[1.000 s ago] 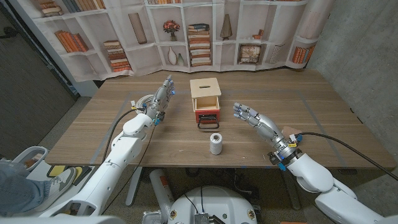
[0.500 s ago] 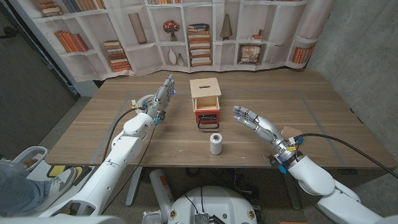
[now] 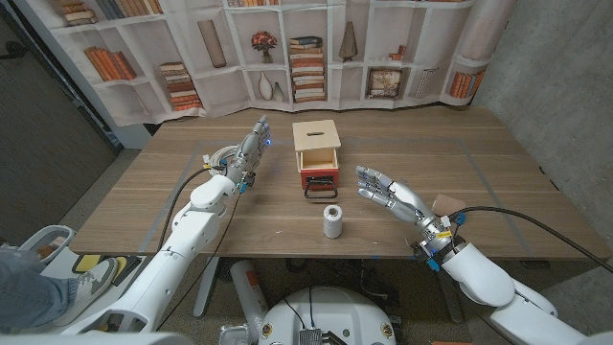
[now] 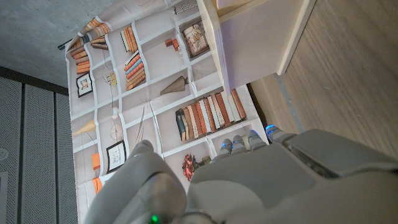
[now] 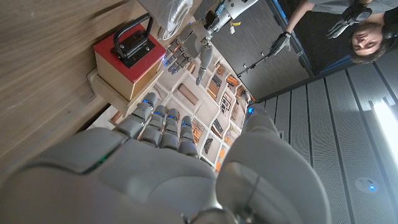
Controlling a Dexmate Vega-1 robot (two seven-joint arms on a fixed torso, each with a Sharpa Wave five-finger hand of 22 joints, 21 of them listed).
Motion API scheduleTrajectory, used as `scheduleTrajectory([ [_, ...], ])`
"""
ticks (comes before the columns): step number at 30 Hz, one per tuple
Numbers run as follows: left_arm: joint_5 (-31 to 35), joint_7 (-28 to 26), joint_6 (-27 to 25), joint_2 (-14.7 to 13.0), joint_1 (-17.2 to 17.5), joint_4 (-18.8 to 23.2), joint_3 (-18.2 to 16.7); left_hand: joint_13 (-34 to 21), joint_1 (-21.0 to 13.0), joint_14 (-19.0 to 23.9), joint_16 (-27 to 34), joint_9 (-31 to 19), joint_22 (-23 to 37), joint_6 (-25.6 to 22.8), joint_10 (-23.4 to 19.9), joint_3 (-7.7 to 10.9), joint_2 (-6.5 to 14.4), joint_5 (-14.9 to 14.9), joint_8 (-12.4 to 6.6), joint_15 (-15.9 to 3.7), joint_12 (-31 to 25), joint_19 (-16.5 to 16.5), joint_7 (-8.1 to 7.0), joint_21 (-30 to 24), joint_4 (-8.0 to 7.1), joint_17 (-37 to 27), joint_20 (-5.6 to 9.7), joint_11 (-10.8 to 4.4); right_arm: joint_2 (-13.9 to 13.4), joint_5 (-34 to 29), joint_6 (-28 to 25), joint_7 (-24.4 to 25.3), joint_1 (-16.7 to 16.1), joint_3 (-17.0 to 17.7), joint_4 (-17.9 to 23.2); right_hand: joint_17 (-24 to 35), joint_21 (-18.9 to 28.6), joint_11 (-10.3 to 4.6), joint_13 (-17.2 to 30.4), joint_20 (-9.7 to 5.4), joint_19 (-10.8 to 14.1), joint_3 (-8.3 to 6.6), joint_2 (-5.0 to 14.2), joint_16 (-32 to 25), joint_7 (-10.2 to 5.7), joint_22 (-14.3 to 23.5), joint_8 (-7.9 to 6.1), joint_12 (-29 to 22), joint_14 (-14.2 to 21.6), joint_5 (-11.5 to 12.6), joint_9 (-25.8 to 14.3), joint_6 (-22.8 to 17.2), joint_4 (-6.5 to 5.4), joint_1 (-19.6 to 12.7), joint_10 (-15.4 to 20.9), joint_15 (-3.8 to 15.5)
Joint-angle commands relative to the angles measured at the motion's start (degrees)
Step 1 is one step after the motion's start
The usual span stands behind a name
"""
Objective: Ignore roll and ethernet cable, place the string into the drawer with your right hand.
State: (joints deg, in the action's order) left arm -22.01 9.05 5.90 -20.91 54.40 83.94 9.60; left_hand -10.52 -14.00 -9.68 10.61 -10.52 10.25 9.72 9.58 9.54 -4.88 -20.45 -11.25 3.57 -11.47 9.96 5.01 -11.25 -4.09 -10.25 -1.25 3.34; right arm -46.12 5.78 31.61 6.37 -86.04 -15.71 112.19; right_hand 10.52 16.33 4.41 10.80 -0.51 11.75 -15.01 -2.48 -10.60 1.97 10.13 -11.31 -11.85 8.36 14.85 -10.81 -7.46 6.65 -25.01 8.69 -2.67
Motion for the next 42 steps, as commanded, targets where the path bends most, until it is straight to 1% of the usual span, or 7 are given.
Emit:
scheduleTrajectory([
  [1, -0.1, -0.1, 0.0, -0.5, 1.1, 1.0, -0.1, -0.1, -0.6, -4.9, 0.2, -0.3, 0.2, 1.8, 2.5, -0.34, 0.0, -0.2, -0.22, 0.08, -0.2, 7.2, -0.14, -0.2, 0.0, -0.2, -0.42, -0.32, 0.3, -2.0, -0.3, 0.1, 0.2, -1.6, -0.4, 0.1, -0.1, 0.13, 0.1, -0.13, 0.6, -0.22, -0.07, -0.3, 0.22, 0.0, -0.15, -0.3, 0.2, 0.4, -0.1, -0.1, 0.62, -1.2, -0.2, 0.38],
  [11, 0.1, -0.5, -0.5, -0.8, 1.4, 2.2, 0.1, -0.1, -0.6, -4.9, 0.2, -0.3, 0.2, 1.8, 2.5, -0.43, 0.0, -0.3, -0.21, 0.04, -0.3, 7.2, -0.22, -0.2, 0.0, -0.2, -0.56, -0.25, 1.7, -0.3, 2.3, -0.3, 0.7, -3.5, -3.0, 0.1, -0.3, 0.04, 0.1, -0.06, 1.0, -0.51, -0.15, -0.3, 0.45, 0.0, 0.14, -0.2, 0.2, 0.6, -0.1, 0.8, 1.2, -2.2, -0.5, 0.39],
  [18, 0.3, -0.5, -1.3, -0.8, 1.1, 2.2, 0.6, -0.1, -0.7, -4.9, 0.2, -0.3, 0.2, 1.8, 2.5, -0.5, 0.1, -0.3, -0.21, 0.08, -0.2, 7.2, -0.23, -0.2, 0.0, -0.2, -0.61, -0.21, 3.9, -0.3, 4.5, 0.2, 1.7, -5.1, -5.8, 0.1, -0.6, -0.01, 0.1, -0.08, 1.2, -0.78, -0.32, -0.1, 0.37, 0.0, 0.27, -0.1, -0.2, 0.8, -0.1, 1.4, 1.78, -3.3, -0.8, 0.48],
  [25, 0.3, -0.3, -1.1, -0.5, 0.7, 1.7, 0.9, -0.1, -0.7, -4.9, 0.2, -0.3, 0.2, 1.8, 2.5, -0.58, 0.1, -0.3, -0.21, 0.09, -0.2, 7.2, -0.22, -0.2, -0.01, -0.2, -0.63, -0.43, 4.6, -0.1, 5.0, 0.4, 1.9, -5.7, -6.8, 0.1, -0.8, -0.08, 0.2, -0.15, 1.2, -0.99, -0.41, 0.0, 0.21, 0.0, 0.28, -0.1, -0.6, 1.0, -0.1, 1.6, 2.14, -4.1, -1.0, 0.4],
  [35, 0.7, -0.4, -2.0, -0.8, 0.3, 2.1, 1.2, -0.1, -0.7, -4.9, 0.2, -0.3, 0.2, 1.7, 2.5, -0.68, 0.1, -0.3, -0.22, 0.1, -0.2, 7.2, -0.22, -0.2, -0.01, -0.2, -0.69, -0.3, 5.4, -4.0, 3.5, 2.5, 1.9, -6.0, -6.6, 0.1, -1.1, -0.42, 0.2, -0.25, 1.5, -1.33, -0.48, 0.0, -0.2, 0.0, 0.36, -0.1, -0.9, 1.2, -0.1, 2.2, 2.57, -5.4, -1.2, 0.53],
  [40, 0.6, -0.2, -2.3, -0.7, 0.1, 2.0, 1.3, -0.1, -0.8, -4.9, 0.2, -0.3, 0.2, 1.7, 2.5, -0.76, 0.1, -0.3, -0.2, 0.11, -0.2, 7.2, -0.22, -0.2, -0.02, -0.2, -0.76, -0.3, 5.8, -4.9, 3.7, 3.1, 2.2, -6.4, -7.1, 0.1, -1.1, -0.4, 0.2, -0.31, 2.0, -1.52, -0.5, 0.0, -0.31, -0.1, 0.36, -0.1, -0.8, 1.4, -0.2, 2.5, 2.76, -6.1, -1.1, 0.68],
  [42, 0.8, -0.3, -2.2, -0.7, 0.2, 2.2, 1.3, -0.1, -0.8, -4.9, 0.2, -0.3, 0.2, 1.7, 2.5, -0.79, 0.1, -0.4, -0.2, 0.11, -0.2, 7.2, -0.23, -0.2, -0.02, -0.2, -0.82, -0.1, 6.1, -5.1, 4.6, 3.1, 2.6, -6.7, -7.9, 0.1, -1.1, -0.54, 0.2, -0.43, 2.3, -1.62, -0.53, 0.0, -0.36, -0.1, 0.33, -0.2, -0.8, 1.4, -0.2, 2.5, 2.85, -6.4, -1.1, 0.77],
])
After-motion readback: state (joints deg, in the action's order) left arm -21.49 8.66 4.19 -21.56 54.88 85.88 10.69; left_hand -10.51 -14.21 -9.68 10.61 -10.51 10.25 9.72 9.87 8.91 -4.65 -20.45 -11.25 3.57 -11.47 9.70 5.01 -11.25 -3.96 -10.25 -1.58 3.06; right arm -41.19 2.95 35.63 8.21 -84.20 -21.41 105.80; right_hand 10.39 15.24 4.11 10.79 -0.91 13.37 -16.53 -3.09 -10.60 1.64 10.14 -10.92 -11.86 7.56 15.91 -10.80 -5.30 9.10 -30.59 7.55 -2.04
